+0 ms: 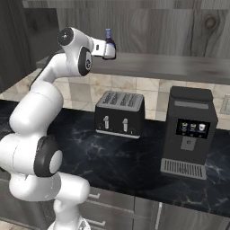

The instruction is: Take 2 condiments from the cabinet and move them on the counter near the stove.Make sure the condiments are lined up with each other, next to each other.

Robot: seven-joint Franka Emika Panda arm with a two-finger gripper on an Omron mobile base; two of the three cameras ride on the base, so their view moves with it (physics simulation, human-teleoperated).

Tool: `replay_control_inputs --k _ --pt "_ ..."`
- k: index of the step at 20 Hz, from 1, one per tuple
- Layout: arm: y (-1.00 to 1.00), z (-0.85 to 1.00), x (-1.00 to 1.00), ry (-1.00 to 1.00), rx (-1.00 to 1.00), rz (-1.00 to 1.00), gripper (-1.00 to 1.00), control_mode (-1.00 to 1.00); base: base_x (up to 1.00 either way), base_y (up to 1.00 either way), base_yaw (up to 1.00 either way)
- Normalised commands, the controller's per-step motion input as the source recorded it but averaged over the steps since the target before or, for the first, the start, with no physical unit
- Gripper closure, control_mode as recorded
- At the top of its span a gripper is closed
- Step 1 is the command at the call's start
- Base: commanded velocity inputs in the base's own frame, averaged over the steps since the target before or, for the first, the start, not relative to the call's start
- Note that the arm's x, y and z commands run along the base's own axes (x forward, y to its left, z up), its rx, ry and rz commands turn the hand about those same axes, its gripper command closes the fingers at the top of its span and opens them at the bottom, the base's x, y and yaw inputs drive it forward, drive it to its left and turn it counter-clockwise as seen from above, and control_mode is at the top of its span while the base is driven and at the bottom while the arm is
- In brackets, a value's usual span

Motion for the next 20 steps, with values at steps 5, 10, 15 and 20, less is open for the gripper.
replay_control_inputs --k 5,10,15,20 --pt "0.00 0.00 0.37 0.00 0.00 0.00 -1.00 -1.00 0.00 0.00 0.00" --pt "0.00 0.02 0.26 0.00 0.00 0.00 -1.00 -1.00 0.00 0.00 0.00" --pt "0.00 0.06 0.13 0.00 0.00 -0.02 -1.00 -1.00 0.00 0.00 0.00" --pt "0.10 0.02 0.08 0.00 0.00 -0.07 -1.00 -1.00 0.00 0.00 0.00"
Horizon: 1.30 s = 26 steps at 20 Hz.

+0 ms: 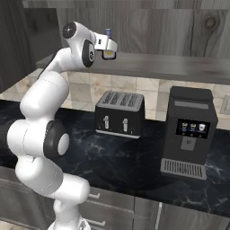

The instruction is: Take 2 condiments from the cabinet and move them on the counter near the stove.Make sure the condiments are lined up with each other, next to each other.

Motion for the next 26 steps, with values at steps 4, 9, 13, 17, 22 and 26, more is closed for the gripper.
replay_control_inputs --k 4,9,13,17,22,26 --pt "0.10 0.00 0.13 0.00 0.00 -0.09 -1.00 -1.00 0.00 0.00 0.00" --pt "0.00 0.08 0.18 0.00 0.00 -0.02 -1.00 -1.00 0.00 0.00 0.00" --pt "0.00 0.10 0.16 0.00 0.00 -0.01 -1.00 -1.00 0.00 0.00 0.00" --pt "0.01 0.03 0.19 0.00 0.00 -0.04 -1.00 -1.00 0.00 0.00 0.00" --pt "0.02 0.00 0.15 0.01 0.00 -0.05 -1.00 -1.00 0.00 0.00 0.00" --pt "0.01 0.00 0.00 0.00 0.00 -0.09 -1.00 -1.00 0.00 0.00 0.00"
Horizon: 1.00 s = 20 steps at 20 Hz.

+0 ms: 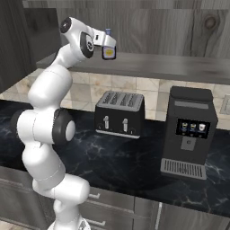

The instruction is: Take 2 condiments from the cabinet and move them on the counter near the stove.Make sure the condiments are lined up with each other, next to each other.

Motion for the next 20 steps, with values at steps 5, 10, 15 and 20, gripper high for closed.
replay_control_inputs --k 5,10,15,20 --pt "0.01 0.00 0.00 0.01 0.00 -0.11 -1.00 -1.00 0.00 0.00 0.00" --pt "0.01 -0.01 0.00 0.03 0.00 -0.10 -1.00 -1.00 0.00 0.00 0.00" --pt "0.07 -0.02 0.12 0.02 0.00 -0.04 -1.00 -1.00 0.00 0.00 0.00" --pt "0.08 0.00 0.25 0.05 0.01 0.00 -1.00 -1.00 0.00 0.00 0.00"
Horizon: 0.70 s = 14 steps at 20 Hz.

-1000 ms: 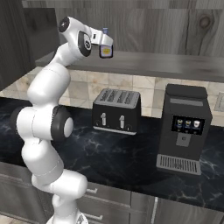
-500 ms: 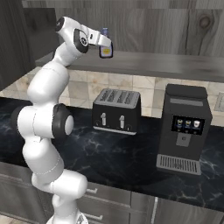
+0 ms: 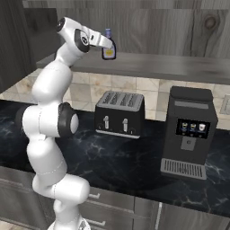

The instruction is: Take 2 condiments from the cabinet and move them on the counter near the stove.Make sure the condiments are lined up with each other, next to each other.

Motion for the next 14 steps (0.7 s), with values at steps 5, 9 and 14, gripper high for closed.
replay_control_inputs --k 5,9,14 --pt "0.00 0.00 0.23 0.06 0.01 0.00 -1.00 -1.00 0.00 0.00 0.00" --pt "0.00 0.00 0.04 0.04 0.01 -0.04 -1.00 -1.00 0.00 0.00 0.00" --pt "0.00 0.00 0.00 0.00 0.00 -0.08 -1.00 -1.00 0.00 0.00 0.00"
